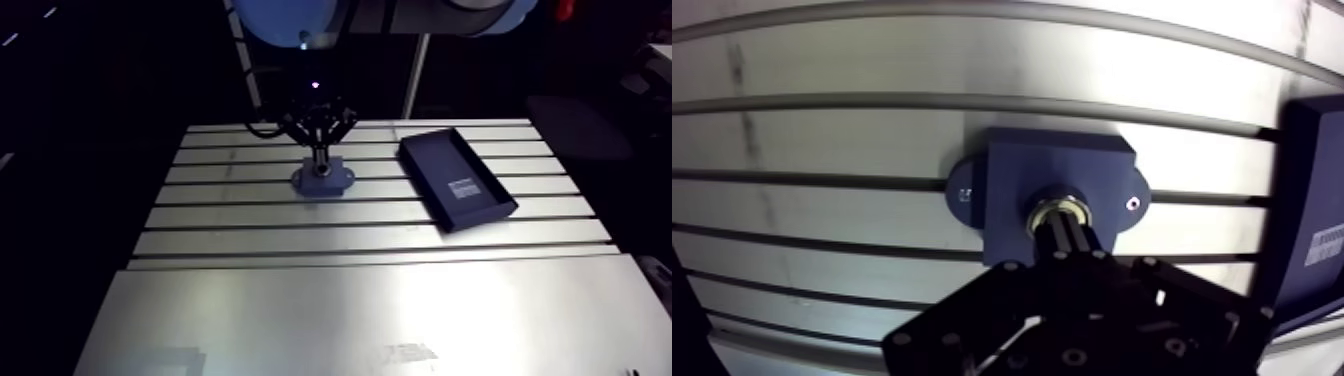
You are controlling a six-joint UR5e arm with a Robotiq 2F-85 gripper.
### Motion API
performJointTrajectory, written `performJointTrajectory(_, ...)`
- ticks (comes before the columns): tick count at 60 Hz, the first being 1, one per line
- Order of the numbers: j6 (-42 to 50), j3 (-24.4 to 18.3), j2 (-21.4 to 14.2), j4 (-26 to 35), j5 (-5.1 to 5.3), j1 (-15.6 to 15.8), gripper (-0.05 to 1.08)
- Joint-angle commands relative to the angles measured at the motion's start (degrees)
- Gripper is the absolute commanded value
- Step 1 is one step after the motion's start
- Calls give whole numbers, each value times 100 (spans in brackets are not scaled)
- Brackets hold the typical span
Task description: Pick up the bearing and press it into the housing until flush.
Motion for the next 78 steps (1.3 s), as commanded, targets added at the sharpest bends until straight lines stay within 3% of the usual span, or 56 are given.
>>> performJointTrajectory(1, 0, 39, 7, -18, -15, 17, 103)
performJointTrajectory(78, -88, 93, 68, -222, -5, -1, 103)
